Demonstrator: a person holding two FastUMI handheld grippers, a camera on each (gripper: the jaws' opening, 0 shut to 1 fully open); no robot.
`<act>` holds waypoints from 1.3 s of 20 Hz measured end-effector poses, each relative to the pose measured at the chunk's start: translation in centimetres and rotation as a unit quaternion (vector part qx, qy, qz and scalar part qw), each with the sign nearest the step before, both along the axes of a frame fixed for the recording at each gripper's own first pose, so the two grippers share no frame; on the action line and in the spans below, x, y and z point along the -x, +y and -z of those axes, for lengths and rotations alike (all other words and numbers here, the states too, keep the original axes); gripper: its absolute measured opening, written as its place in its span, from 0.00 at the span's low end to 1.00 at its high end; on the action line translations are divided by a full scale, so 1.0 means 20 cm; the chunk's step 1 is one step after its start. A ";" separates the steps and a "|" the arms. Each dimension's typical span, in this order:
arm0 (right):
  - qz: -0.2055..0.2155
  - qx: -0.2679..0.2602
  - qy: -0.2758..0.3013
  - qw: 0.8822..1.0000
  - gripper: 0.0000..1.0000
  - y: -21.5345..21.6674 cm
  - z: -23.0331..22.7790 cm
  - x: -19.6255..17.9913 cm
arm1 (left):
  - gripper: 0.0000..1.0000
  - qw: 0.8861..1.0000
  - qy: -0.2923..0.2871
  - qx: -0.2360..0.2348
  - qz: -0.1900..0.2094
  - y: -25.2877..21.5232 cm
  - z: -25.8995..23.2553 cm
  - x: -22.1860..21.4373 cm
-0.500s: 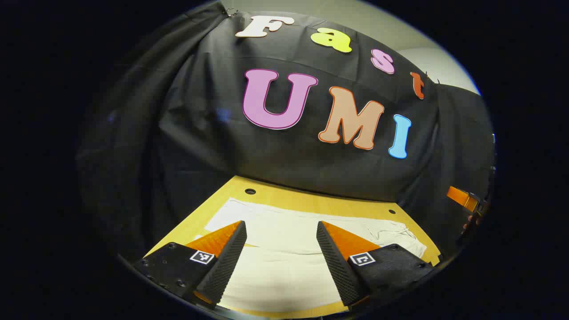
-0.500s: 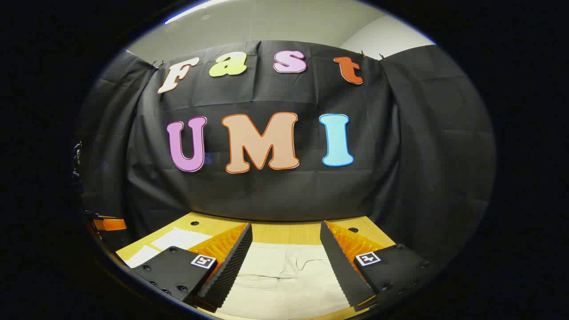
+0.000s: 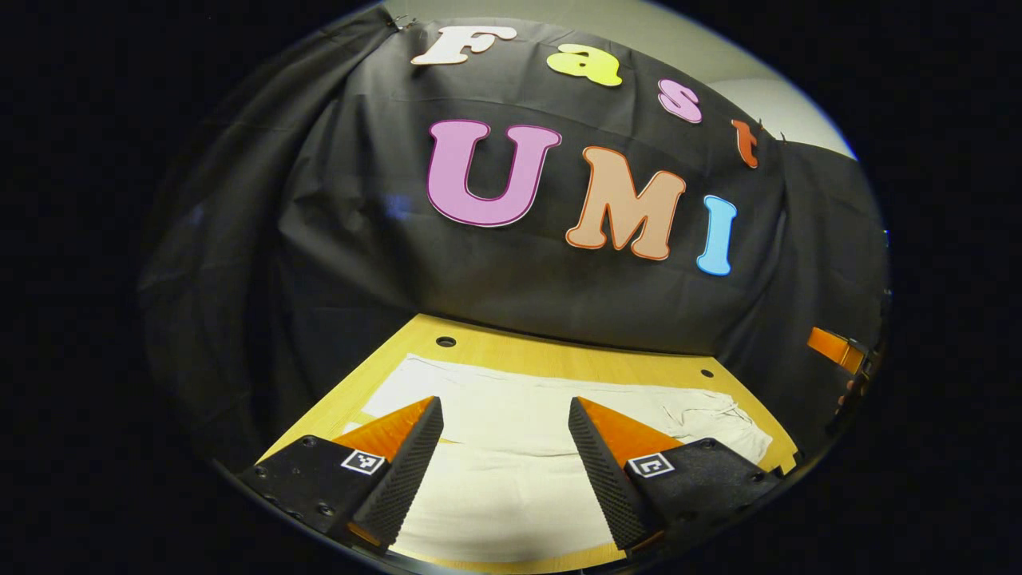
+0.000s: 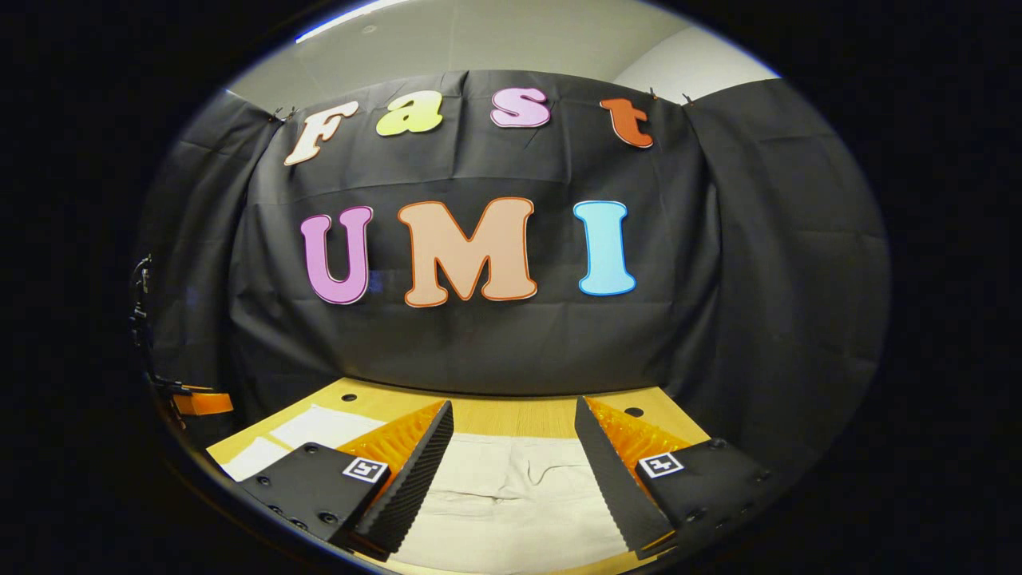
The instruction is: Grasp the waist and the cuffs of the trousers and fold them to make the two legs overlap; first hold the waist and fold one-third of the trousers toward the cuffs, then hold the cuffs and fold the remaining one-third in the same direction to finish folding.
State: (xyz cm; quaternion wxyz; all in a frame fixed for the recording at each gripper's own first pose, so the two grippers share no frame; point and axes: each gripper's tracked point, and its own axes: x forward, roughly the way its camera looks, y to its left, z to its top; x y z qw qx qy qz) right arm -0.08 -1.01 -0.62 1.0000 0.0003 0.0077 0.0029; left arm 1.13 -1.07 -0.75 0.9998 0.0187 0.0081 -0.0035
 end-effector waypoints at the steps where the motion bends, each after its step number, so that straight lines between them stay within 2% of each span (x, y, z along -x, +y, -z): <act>1: 0.001 0.002 -0.001 1.000 0.98 -0.01 0.00 0.00 | 0.94 1.000 0.001 -0.003 0.000 0.00 0.00 -0.01; 8: 0.005 0.009 0.004 1.000 0.96 -0.03 0.03 0.01 | 0.95 1.000 0.008 -0.016 -0.009 0.02 0.05 -0.02; 10: 0.007 0.009 0.008 1.000 0.98 -0.04 0.04 0.02 | 0.95 1.000 0.016 -0.021 -0.006 0.04 0.09 -0.03; 14: 0.021 0.014 0.015 1.000 0.98 -0.09 0.08 0.06 | 0.95 0.993 0.084 -0.078 0.028 0.10 0.32 -0.04; 16: 0.028 0.013 0.022 0.999 0.98 -0.12 0.11 0.09 | 0.95 0.988 0.113 -0.083 0.069 0.08 0.42 -0.05; 19: 0.041 0.016 0.031 0.999 0.99 -0.17 0.15 0.14 | 0.95 0.974 0.175 -0.082 0.121 0.07 0.58 -0.02; 22: 0.055 0.016 0.037 0.998 0.98 -0.21 0.19 0.19 | 0.95 0.955 0.235 -0.102 0.150 0.12 0.72 0.04; 24: 0.060 0.017 0.046 0.997 0.98 -0.23 0.23 0.22 | 0.95 0.939 0.272 -0.132 0.163 0.16 0.80 0.07; 26: 0.063 0.021 0.052 0.996 0.96 -0.25 0.24 0.23 | 0.95 0.918 0.309 -0.169 0.183 0.21 0.89 0.13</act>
